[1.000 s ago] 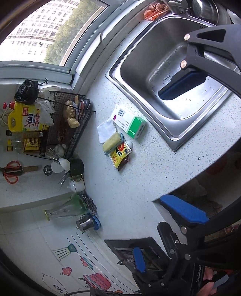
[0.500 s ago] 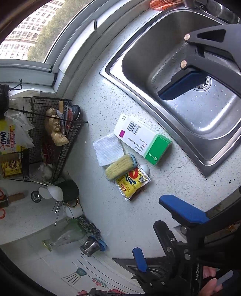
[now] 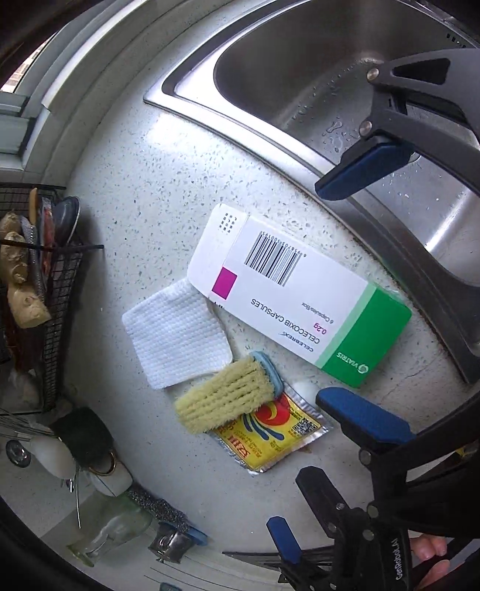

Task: Collect trash
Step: 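Reach the right tool to the Celecoxib capsule box and close on it, then grasp the yellow brush with the left tool while the right tool lifts the box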

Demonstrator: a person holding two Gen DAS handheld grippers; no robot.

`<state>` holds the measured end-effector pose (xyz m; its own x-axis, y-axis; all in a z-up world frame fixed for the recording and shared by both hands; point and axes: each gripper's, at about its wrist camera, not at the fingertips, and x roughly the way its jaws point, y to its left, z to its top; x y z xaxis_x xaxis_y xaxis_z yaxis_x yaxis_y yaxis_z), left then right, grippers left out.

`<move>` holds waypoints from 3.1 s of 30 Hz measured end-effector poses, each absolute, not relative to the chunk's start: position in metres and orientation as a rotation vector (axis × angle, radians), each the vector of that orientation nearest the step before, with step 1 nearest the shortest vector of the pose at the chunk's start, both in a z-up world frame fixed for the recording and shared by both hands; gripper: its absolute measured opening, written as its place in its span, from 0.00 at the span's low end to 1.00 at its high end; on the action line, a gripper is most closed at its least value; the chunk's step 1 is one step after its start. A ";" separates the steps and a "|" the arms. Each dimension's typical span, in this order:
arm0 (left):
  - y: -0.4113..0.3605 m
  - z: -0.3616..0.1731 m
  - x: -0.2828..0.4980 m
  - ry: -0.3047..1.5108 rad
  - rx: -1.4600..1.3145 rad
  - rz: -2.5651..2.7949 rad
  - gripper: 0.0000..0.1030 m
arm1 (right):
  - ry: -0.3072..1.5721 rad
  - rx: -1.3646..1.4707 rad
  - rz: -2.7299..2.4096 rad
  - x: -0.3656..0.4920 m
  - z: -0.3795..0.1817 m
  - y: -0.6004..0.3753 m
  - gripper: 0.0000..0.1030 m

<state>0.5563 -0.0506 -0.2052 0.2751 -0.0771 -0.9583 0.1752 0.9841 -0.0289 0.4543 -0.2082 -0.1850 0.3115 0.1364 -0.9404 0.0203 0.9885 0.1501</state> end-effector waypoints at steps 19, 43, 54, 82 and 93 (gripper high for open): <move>-0.082 -0.203 0.567 1.316 0.088 -0.208 1.00 | 1.253 0.111 0.125 0.463 -0.176 -0.211 0.69; -0.144 -0.241 0.645 1.390 0.111 -0.087 0.73 | 1.194 0.053 0.123 0.496 -0.176 -0.260 0.66; -0.154 -0.226 0.625 1.358 0.105 -0.179 0.30 | 1.193 0.087 0.128 0.492 -0.174 -0.275 0.65; -0.087 -0.119 0.504 1.176 0.082 -0.269 0.24 | 1.046 0.032 0.132 0.402 -0.093 -0.222 0.65; -0.040 -0.094 0.417 1.105 0.107 -0.282 0.24 | 0.968 0.022 0.130 0.325 -0.065 -0.186 0.65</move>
<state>0.4167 -0.0403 -0.0940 0.4177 -0.1714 -0.8923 0.2776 0.9592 -0.0542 0.3251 -0.1860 -0.0648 0.5597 0.1206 -0.8199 -0.1008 0.9919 0.0770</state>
